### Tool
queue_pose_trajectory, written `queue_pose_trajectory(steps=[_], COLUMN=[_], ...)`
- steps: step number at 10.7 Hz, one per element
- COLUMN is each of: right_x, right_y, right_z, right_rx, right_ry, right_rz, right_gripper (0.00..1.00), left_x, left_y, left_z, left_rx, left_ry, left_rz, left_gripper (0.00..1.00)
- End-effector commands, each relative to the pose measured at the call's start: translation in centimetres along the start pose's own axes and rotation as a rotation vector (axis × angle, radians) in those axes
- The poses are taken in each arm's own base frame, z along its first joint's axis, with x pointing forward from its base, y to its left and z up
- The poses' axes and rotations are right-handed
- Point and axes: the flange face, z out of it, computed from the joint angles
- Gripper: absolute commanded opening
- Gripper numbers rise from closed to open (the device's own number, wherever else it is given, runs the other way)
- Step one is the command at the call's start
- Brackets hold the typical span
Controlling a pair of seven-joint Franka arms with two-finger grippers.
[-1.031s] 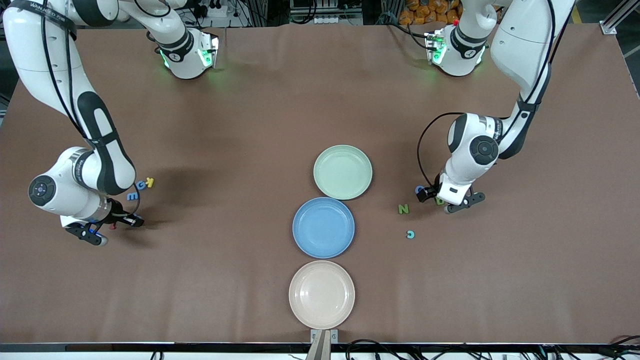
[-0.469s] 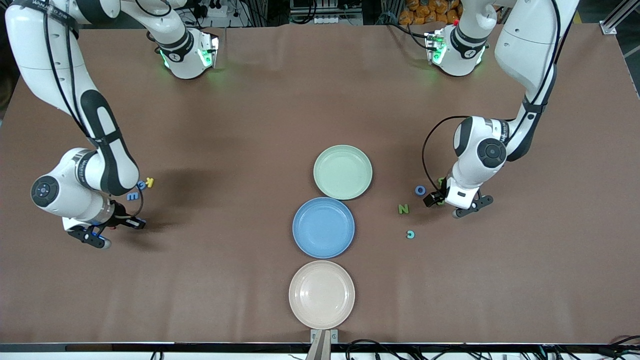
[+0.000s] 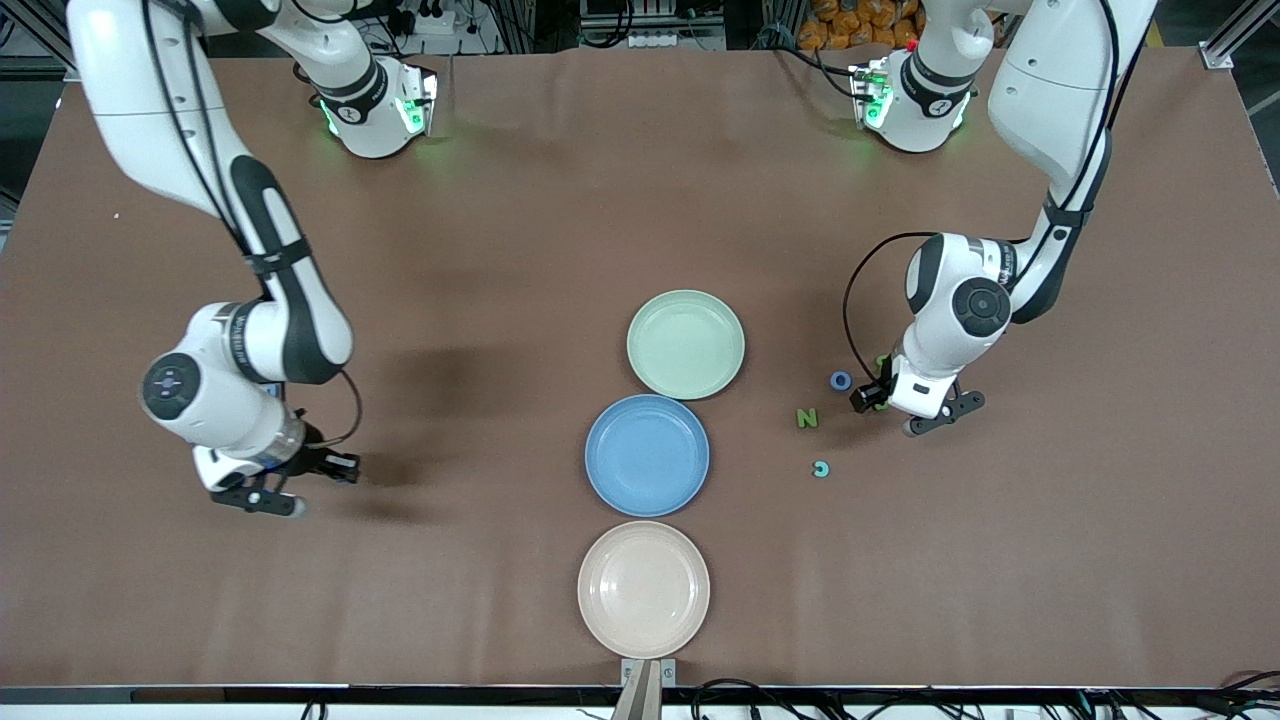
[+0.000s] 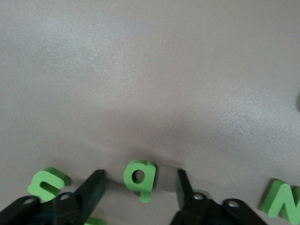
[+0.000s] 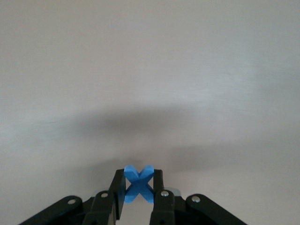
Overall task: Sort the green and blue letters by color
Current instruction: 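Release the blue X over the blue plate while the left gripper releases q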
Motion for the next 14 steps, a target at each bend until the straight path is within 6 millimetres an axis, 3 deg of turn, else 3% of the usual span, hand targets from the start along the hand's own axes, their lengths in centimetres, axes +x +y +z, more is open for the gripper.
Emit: queue_pose_trajectory(steps=[1,4,7,10,12,13,14], right_x=[-1.4,-3.6,-7.4,-11.8,-13.8,-14.3,-14.4], right_y=[-8.4,-18.7,-27.1,-34.1,-36.7,-37.5,-37.8], right_z=[-1.3,-1.9,-1.7,-0.3,0.1,-0.3,-0.5], right_rx=[0.051,0.090,0.147,0.225,0.269,0.284,0.286], right_ry=[0.004,0.034,0.075,0.160,0.202,0.200,0.196], right_rz=[-0.091,-0.146,-0.248,-0.283,-0.257,-0.220,-0.187], right_gripper=[0.00,0.00,0.00,0.00,0.06,0.24,0.99], left_x=[-0.2,0.1,0.6,-3.1,-6.9,-8.8,-10.5], left_y=[0.7,1.0,3.0,10.0,13.4,14.9,16.7], left_z=[0.1,-0.9,-6.0,-8.6,-8.6,-8.2,-7.9], left_rx=[0.015,0.011,-0.017,-0.024,-0.030,-0.027,-0.032], left_ry=[0.003,0.021,0.070,-0.010,-0.027,-0.034,-0.039], left_rz=[-0.001,0.014,0.062,0.022,0.000,-0.011,-0.022], left_gripper=[0.00,0.00,0.00,0.00,0.00,0.00,0.00])
